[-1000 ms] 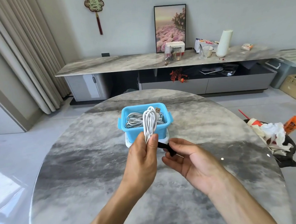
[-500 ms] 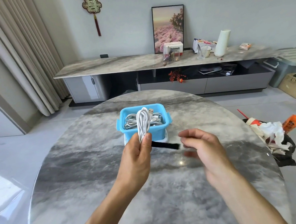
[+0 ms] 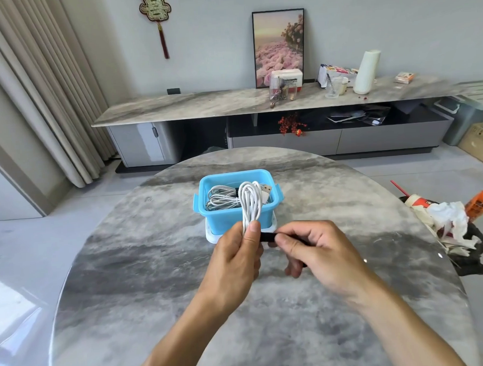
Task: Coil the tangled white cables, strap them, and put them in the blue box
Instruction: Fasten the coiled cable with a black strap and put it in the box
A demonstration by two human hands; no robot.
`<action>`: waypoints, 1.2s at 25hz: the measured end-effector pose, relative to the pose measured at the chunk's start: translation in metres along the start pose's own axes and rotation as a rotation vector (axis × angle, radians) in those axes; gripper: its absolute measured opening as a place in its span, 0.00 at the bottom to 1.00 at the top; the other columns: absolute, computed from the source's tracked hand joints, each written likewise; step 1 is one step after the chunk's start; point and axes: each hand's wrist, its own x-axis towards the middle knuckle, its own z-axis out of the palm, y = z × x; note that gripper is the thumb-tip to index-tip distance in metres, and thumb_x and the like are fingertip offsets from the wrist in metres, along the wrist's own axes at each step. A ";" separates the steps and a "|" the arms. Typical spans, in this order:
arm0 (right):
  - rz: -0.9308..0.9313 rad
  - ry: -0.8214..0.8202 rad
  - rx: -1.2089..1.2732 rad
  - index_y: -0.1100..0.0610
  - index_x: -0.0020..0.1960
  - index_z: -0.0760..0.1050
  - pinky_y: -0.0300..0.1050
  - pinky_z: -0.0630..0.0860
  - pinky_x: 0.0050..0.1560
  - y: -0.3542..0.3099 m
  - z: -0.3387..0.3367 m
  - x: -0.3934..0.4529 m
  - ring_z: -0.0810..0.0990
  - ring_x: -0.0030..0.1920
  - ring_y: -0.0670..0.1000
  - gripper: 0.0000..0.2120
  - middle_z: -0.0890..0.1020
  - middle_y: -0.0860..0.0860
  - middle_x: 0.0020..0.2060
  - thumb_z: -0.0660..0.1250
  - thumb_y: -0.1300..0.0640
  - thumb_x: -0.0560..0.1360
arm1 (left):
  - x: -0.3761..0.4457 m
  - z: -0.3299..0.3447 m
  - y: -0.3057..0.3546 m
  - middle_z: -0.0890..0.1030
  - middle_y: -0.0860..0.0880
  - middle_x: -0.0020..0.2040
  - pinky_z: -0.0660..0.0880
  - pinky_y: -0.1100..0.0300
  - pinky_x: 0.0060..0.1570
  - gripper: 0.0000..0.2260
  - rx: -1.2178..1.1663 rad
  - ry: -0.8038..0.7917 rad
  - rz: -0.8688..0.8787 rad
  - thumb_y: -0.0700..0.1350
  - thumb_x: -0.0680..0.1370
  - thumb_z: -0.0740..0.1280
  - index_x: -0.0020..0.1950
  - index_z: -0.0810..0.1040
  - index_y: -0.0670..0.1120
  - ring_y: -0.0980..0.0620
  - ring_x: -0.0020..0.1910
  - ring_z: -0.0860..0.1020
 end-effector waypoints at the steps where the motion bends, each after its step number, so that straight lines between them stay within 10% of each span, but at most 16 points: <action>1: 0.005 0.043 0.078 0.59 0.43 0.83 0.51 0.76 0.35 -0.003 -0.003 0.000 0.72 0.28 0.50 0.06 0.73 0.52 0.25 0.69 0.59 0.76 | 0.000 0.001 0.002 0.64 0.50 0.31 0.64 0.57 0.28 0.17 0.016 0.012 -0.010 0.53 0.83 0.56 0.39 0.66 0.44 0.49 0.29 0.62; 5: 0.057 0.090 0.392 0.61 0.45 0.84 0.44 0.69 0.29 -0.008 0.007 -0.004 0.66 0.25 0.49 0.06 0.70 0.52 0.24 0.72 0.58 0.73 | -0.001 0.000 0.002 0.68 0.46 0.31 0.75 0.55 0.30 0.16 0.132 0.013 -0.094 0.51 0.84 0.56 0.40 0.67 0.43 0.47 0.29 0.72; 11: 0.016 0.217 0.182 0.56 0.42 0.85 0.31 0.65 0.28 -0.006 0.042 -0.010 0.66 0.26 0.41 0.08 0.70 0.44 0.24 0.69 0.61 0.77 | -0.006 0.005 0.005 0.72 0.58 0.27 0.64 0.67 0.30 0.16 0.306 -0.081 0.065 0.39 0.83 0.58 0.35 0.69 0.45 0.60 0.26 0.67; 23: 0.112 0.337 0.236 0.67 0.37 0.74 0.35 0.67 0.23 -0.007 0.045 -0.011 0.72 0.22 0.48 0.13 0.76 0.56 0.24 0.71 0.62 0.76 | -0.007 0.005 0.001 0.76 0.58 0.32 0.70 0.65 0.33 0.07 0.374 -0.188 0.019 0.35 0.79 0.61 0.46 0.77 0.44 0.61 0.31 0.74; 30: 0.110 0.455 0.336 0.69 0.38 0.73 0.35 0.69 0.23 -0.007 0.055 -0.013 0.72 0.21 0.44 0.11 0.77 0.51 0.23 0.71 0.65 0.75 | -0.012 0.008 0.012 0.67 0.54 0.28 0.62 0.64 0.28 0.11 0.141 -0.101 -0.085 0.46 0.74 0.59 0.32 0.65 0.48 0.55 0.28 0.64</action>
